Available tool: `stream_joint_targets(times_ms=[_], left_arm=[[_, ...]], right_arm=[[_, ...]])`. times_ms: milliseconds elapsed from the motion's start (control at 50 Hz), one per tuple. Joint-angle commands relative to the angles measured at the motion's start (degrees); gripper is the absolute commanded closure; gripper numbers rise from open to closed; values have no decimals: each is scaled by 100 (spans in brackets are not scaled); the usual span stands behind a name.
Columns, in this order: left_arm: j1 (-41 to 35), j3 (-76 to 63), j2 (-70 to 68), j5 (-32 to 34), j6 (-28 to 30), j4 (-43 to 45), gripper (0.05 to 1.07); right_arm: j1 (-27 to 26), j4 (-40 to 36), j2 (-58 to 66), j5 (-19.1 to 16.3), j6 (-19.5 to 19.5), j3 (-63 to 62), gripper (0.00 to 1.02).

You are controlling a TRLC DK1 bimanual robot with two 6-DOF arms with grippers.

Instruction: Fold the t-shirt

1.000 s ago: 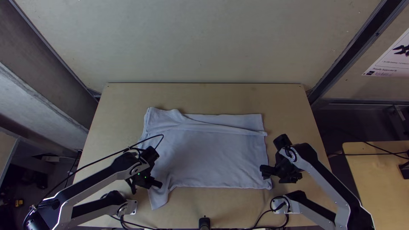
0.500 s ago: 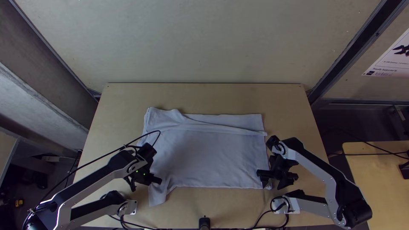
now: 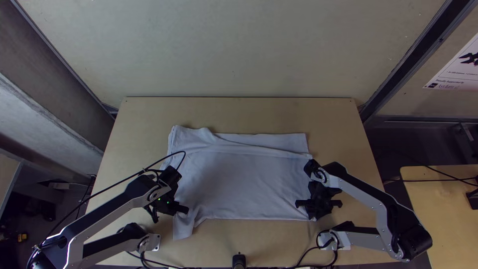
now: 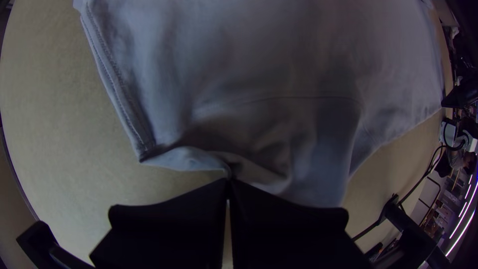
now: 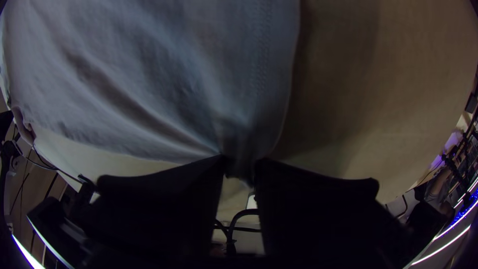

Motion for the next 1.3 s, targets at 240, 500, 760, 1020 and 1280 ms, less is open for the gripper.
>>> stream_joint_targets(times_ms=[240,500,760,1020,1280], left_arm=[[716,452,-372,-31,325,-209,104],[2087,961,-425,-31,1415,-296,104],[2728,1348,-126,-31,1995,-279,104],[2834,2034,507,-31,2162,-244,104],[2825,3071,1570,-31,2267,-147,104]], right_arm=[[77,-85,-486,151,-51,379,100],[-424,-102,-715,441,-51,959,100],[-714,-94,-504,784,-86,1284,100],[-855,29,-3,890,-51,2049,100],[-960,240,815,986,-51,2787,100]])
